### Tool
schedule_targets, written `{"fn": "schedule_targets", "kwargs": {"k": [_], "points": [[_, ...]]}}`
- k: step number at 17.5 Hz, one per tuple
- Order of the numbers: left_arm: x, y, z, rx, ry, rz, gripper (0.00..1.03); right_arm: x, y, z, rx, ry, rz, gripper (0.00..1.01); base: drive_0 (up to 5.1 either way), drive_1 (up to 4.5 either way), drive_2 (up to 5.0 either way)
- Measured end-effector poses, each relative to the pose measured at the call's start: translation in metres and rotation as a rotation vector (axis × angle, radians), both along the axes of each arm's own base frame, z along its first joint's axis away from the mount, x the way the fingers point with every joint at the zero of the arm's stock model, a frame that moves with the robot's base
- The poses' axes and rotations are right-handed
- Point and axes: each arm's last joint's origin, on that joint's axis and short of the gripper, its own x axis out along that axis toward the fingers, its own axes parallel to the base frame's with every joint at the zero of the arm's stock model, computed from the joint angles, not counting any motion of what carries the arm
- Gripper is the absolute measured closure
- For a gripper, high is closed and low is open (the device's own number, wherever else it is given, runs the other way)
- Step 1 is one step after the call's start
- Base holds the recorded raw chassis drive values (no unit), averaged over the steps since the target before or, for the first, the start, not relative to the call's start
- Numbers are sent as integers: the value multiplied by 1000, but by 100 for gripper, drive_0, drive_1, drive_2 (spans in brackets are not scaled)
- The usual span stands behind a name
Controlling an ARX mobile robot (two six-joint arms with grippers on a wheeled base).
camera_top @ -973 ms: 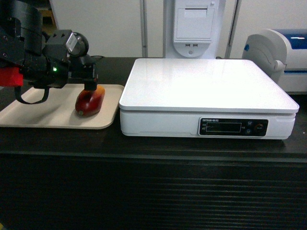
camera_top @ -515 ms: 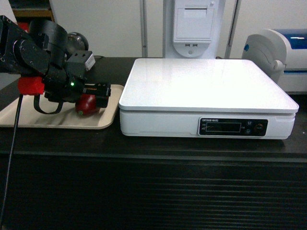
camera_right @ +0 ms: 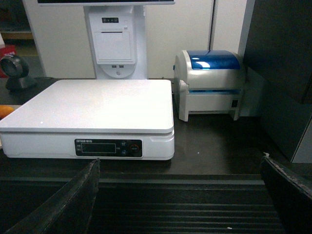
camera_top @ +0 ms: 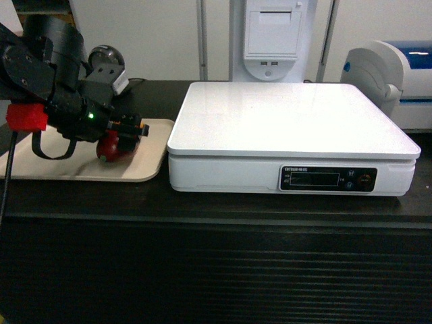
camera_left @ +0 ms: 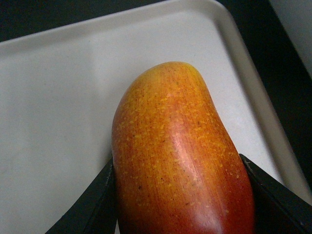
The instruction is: Place dark red mango on scale at checkout
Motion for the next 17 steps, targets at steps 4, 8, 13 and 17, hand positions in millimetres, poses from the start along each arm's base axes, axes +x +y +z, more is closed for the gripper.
{"fn": "schedule_targets", "kwargs": {"k": [4, 8, 13, 17], "points": [[-17, -23, 72, -16, -165, -59, 42, 0, 0, 0, 0, 0, 0, 3, 0, 0, 0], [-49, -150, 119, -197, -217, -284, 42, 0, 0, 0, 0, 0, 0, 3, 0, 0, 0], [-5, -234, 68, -309, 17, -112, 42, 0, 0, 0, 0, 0, 0, 3, 0, 0, 0], [-2, -235, 66, -318, 25, -70, 42, 0, 0, 0, 0, 0, 0, 3, 0, 0, 0]]}}
